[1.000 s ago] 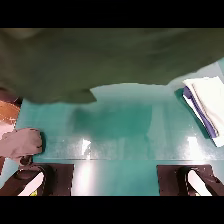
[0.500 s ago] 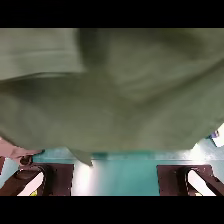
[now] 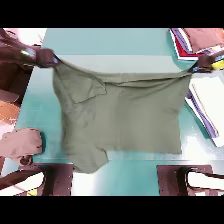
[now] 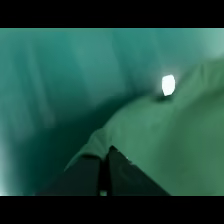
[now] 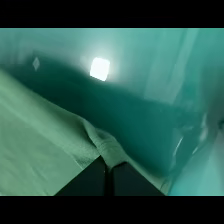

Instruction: Fold the shirts.

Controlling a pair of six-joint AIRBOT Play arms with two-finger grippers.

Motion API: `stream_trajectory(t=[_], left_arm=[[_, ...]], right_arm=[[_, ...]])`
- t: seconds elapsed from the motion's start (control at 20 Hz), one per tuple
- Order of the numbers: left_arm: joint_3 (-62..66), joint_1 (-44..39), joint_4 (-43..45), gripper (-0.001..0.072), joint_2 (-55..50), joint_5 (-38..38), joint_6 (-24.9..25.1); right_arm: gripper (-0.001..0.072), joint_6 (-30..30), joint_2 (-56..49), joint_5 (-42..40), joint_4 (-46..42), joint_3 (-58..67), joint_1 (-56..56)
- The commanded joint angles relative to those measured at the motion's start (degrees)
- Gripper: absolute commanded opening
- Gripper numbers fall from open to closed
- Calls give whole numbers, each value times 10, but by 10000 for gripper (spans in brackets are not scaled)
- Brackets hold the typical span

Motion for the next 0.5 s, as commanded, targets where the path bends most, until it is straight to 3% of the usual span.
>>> stream_trajectory(t=[0.0, 0.25, 0.35, 0.45], left_arm=[[-22, 1, 9, 31, -102, 82, 37], [-21, 1, 8, 31, -156, 253, 38], [-20, 6, 4, 30, -156, 278, 44], [-14, 25, 1, 30, -156, 250, 71]], right_arm=[[18, 2, -86, -77, 0, -16, 11], [18, 3, -162, -139, 0, 65, 10], [18, 3, -176, -139, -1, 95, 9], [17, 3, -174, -132, -1, 98, 0]])
